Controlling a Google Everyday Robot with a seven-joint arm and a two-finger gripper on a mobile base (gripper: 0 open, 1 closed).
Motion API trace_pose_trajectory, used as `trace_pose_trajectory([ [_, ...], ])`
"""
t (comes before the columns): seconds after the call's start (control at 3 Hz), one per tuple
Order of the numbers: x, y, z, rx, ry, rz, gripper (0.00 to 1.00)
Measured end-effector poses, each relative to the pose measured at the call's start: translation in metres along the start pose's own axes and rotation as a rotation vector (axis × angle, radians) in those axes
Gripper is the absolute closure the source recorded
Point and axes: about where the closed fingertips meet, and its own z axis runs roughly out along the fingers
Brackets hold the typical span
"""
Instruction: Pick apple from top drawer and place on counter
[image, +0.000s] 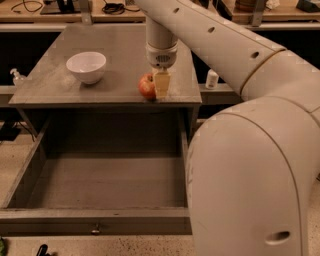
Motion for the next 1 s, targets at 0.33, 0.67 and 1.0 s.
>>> trace_pose_trajectory([
  [0.33, -0.0013, -0.002, 0.004, 0.004, -0.003, -0.001, 0.77],
  [0.67, -0.0018, -0.0029, 0.0063, 0.005, -0.004, -0.001, 0.54],
  [1.0, -0.0028, -0.0039, 0.0093, 0.006, -0.005, -0.002, 0.3],
])
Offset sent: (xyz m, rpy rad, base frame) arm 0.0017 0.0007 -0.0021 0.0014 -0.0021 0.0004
